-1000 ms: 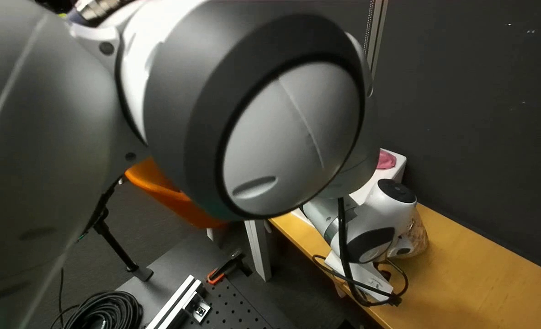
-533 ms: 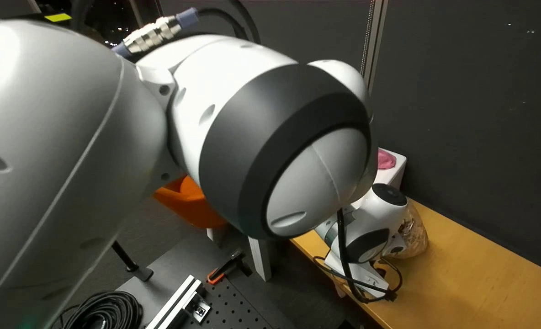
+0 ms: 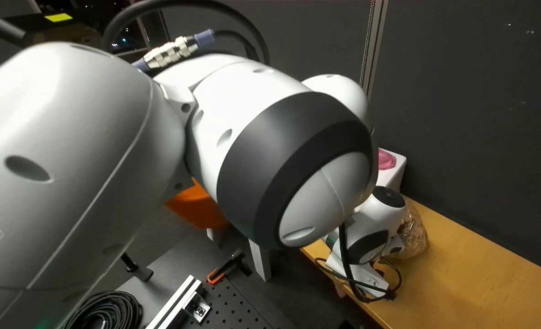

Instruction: Pick up the rubber band from the table and put it in the clear rubber band bag

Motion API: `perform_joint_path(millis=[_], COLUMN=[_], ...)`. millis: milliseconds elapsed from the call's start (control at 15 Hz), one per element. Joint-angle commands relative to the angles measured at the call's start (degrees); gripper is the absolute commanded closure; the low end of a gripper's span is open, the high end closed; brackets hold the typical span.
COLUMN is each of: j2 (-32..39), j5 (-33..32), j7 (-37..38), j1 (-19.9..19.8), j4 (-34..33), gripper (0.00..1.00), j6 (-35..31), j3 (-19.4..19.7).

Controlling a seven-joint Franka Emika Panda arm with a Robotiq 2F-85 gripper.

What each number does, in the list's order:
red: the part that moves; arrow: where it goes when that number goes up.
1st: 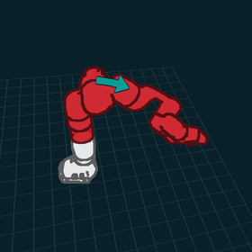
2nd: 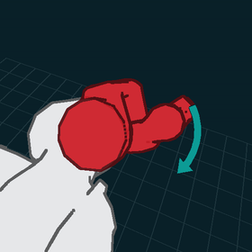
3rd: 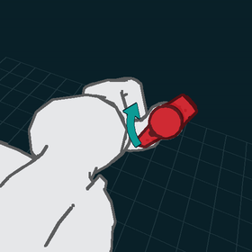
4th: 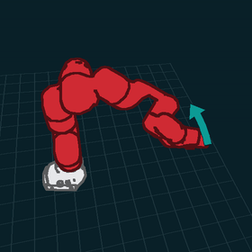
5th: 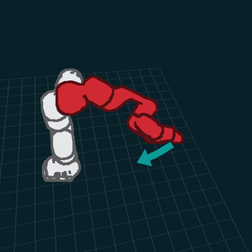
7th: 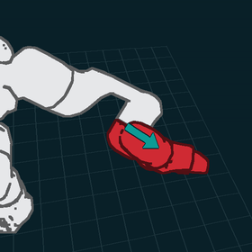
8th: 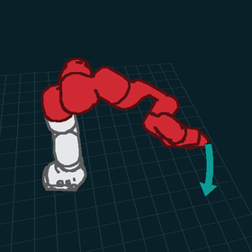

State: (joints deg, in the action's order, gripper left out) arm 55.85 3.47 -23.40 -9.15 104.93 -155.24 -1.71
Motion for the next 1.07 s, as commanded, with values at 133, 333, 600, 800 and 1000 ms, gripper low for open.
perform_joint_path(millis=[133, 333, 600, 800, 1000], j2=[0.72, 0.53, -2.93, -7.74, -12.73], j5=[-2.05, -2.00, -1.84, -1.60, -1.01], j7=[1.45, 1.48, 2.22, 3.07, 4.45], j1=[-1.55, -1.83, -1.33, -1.22, -1.78], j4=[-1.00, -0.88, 1.93, 5.84, 8.50], gripper=[0.88, 1.00, 0.99, 0.99, 0.99], j6=[-0.21, -0.37, -0.54, -0.87, -0.29], j3=[-1.26, -1.29, -1.37, -1.38, -0.92])
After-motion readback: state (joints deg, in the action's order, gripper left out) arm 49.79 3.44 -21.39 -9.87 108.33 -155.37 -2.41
